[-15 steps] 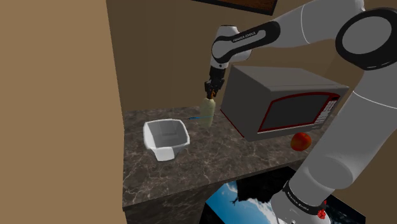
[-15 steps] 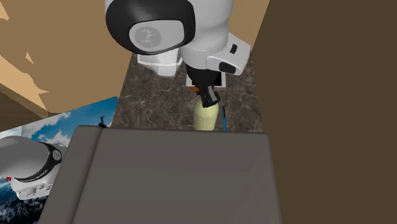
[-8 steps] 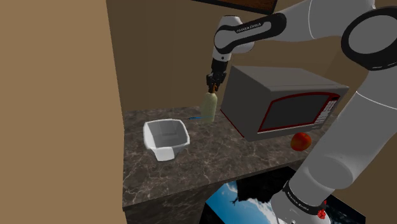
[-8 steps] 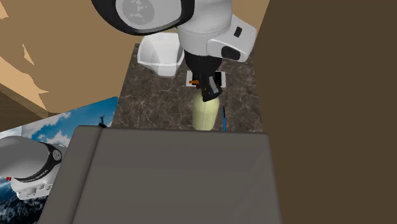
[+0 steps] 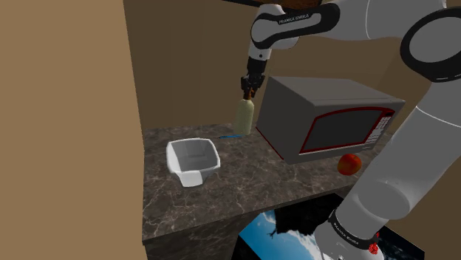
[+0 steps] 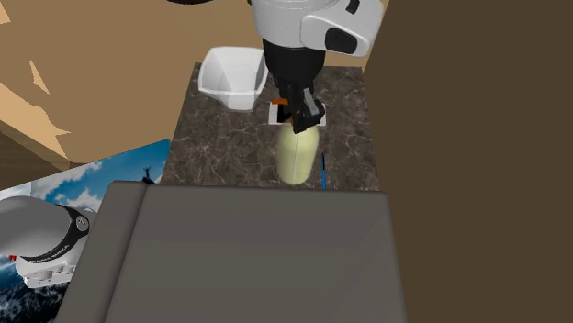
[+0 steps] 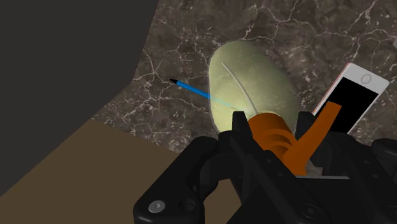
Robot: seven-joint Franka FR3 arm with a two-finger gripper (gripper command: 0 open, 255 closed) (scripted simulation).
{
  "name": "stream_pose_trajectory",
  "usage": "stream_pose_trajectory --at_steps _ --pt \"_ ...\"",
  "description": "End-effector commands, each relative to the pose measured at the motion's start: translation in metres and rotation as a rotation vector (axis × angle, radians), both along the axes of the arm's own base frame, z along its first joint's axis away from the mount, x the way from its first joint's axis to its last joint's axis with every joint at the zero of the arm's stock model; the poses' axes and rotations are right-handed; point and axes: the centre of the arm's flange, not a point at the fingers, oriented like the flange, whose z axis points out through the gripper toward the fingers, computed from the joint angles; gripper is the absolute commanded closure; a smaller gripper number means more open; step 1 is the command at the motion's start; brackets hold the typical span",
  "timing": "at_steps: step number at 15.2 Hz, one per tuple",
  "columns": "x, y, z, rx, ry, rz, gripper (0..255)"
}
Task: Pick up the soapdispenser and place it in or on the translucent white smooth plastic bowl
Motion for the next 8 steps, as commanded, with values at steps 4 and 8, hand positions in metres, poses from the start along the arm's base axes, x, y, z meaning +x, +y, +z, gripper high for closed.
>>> stream_pose_trajectory --at_steps 4,8 --pt "0.000 0.000 0.027 0.000 0.000 0.000 255" --pt "0.000 0.000 0.048 0.000 0.000 0.000 255"
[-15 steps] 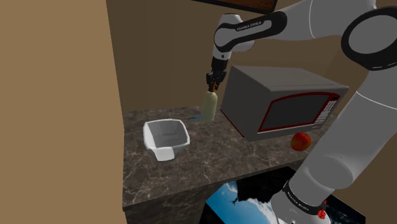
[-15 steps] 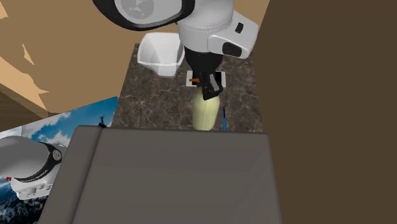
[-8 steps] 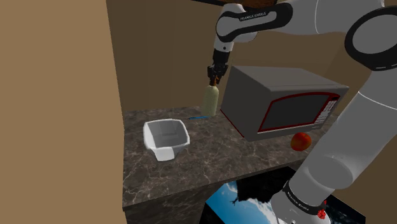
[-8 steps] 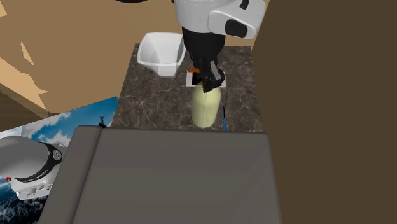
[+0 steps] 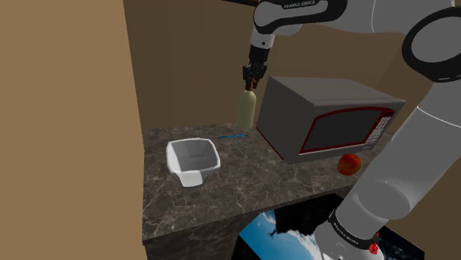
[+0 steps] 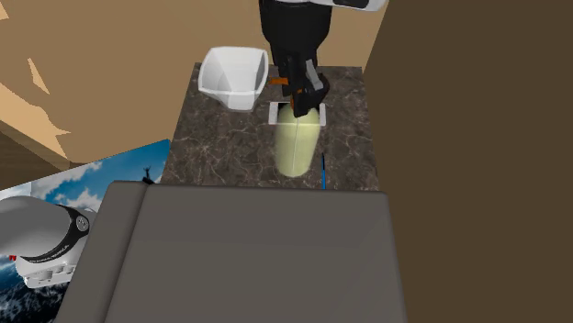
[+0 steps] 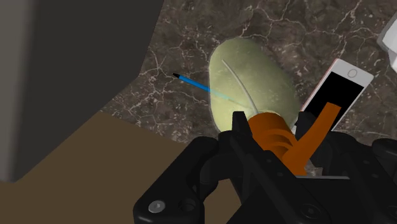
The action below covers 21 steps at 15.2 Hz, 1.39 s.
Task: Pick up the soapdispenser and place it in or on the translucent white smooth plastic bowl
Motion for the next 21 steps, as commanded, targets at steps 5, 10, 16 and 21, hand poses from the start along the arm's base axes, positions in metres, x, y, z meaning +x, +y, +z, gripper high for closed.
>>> stream_pose_trajectory --at_steps 5,10,16,21 --pt "0.001 0.000 0.031 0.000 0.000 0.000 255" --pt "0.001 0.000 0.058 0.000 0.000 0.000 255" --pt "-0.004 0.025 0.085 0.000 0.000 0.000 255" --pt "-0.014 0.088 0.103 0.000 0.000 0.000 255"
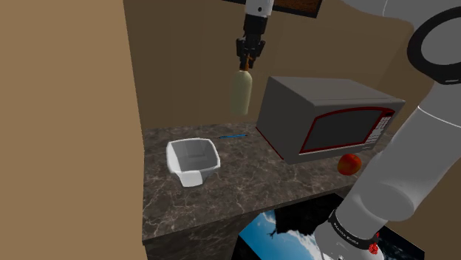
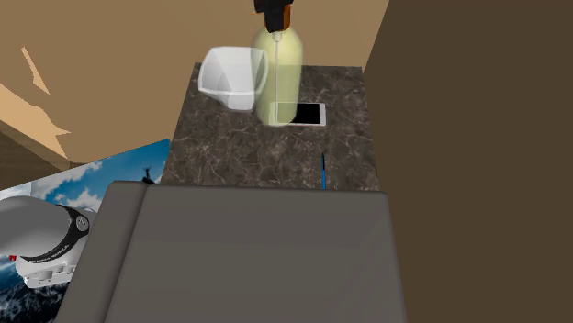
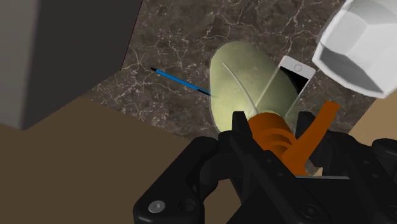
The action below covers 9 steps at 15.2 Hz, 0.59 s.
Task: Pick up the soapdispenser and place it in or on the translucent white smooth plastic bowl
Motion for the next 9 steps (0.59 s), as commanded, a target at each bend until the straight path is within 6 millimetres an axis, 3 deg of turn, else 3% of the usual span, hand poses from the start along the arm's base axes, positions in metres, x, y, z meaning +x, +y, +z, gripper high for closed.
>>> stream_pose_trajectory --at_steps 1,9 --pt "-0.005 0.028 0.009 0.000 0.000 -0.001 255" --pt "-0.022 0.129 0.037 0.000 0.000 -0.001 255"
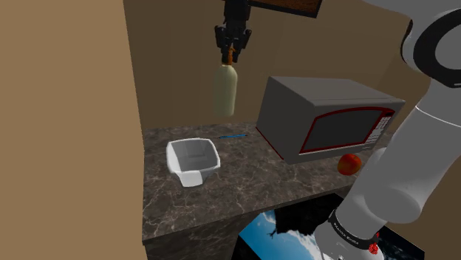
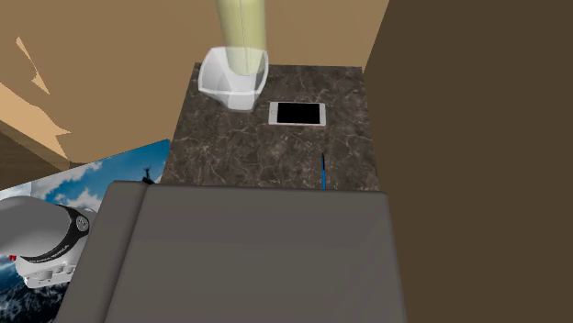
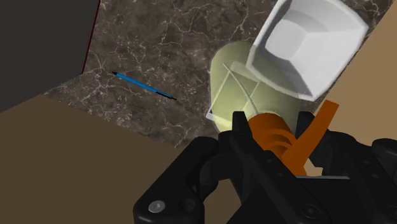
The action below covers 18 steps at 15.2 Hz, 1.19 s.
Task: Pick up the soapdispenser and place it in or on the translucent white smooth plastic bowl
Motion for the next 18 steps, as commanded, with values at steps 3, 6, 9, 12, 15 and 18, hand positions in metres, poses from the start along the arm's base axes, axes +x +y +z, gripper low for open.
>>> stream_pose_trajectory --at_steps 3,6,9,12,15,18 --pt "-0.008 0.050 0.014 0.000 0.000 -0.002 255" --pt "-0.014 0.088 0.024 0.000 0.000 -0.002 255" --pt "-0.020 0.126 0.035 0.000 0.000 -0.002 255" --pt "-0.022 0.136 0.027 0.000 0.000 -0.002 255" --pt "-0.022 0.136 0.011 0.000 0.000 -0.002 255" --pt "-0.022 0.136 -0.005 0.000 0.000 -0.002 255"
